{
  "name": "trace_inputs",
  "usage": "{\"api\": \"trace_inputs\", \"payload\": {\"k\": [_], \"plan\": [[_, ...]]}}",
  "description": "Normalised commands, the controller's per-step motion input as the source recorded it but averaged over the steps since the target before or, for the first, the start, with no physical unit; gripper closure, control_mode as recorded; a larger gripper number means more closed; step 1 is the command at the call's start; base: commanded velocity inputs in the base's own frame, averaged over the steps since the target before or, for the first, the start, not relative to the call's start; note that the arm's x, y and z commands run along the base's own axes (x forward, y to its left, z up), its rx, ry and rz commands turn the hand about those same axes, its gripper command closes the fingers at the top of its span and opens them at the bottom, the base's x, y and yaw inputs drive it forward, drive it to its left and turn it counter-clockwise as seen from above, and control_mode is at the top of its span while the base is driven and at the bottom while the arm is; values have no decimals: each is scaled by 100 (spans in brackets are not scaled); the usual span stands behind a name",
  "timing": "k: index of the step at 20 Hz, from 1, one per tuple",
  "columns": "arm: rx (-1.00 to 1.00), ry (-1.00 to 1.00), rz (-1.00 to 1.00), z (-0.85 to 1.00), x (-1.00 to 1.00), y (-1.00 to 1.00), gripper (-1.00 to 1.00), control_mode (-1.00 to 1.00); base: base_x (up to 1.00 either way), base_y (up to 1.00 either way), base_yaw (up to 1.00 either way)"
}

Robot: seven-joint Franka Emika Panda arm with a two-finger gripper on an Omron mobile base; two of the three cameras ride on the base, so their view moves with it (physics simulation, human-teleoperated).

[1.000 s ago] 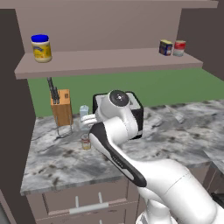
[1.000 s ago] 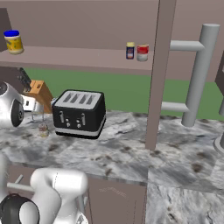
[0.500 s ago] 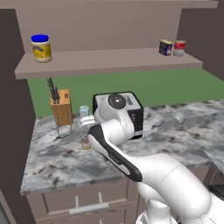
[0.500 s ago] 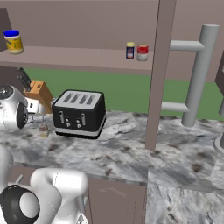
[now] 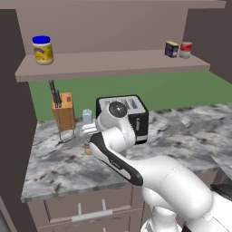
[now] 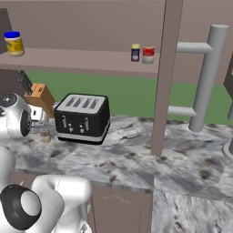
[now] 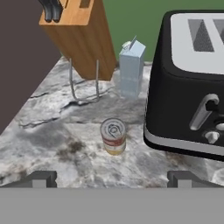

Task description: Pick the cans from the counter and place them in their designated side in the cabinet.

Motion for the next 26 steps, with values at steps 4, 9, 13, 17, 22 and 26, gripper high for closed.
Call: {"api": "trace_inputs", "payload": {"k": [4, 9, 13, 17, 22, 26], "plan": [[0, 0, 0, -22, 8, 0, -100, -100, 0, 0, 0], [0, 0, 0, -24, 10, 0, -100, -100, 0, 0, 0], [0, 0, 0, -19, 14, 0, -100, -100, 0, 0, 0], [0, 1, 0, -19, 18, 0, -100, -100, 0, 0, 0], [0, 2, 0, -21, 19, 4, -100, -100, 0, 0, 0], [1, 3, 0, -20, 15, 9, -100, -100, 0, 0, 0]]}}
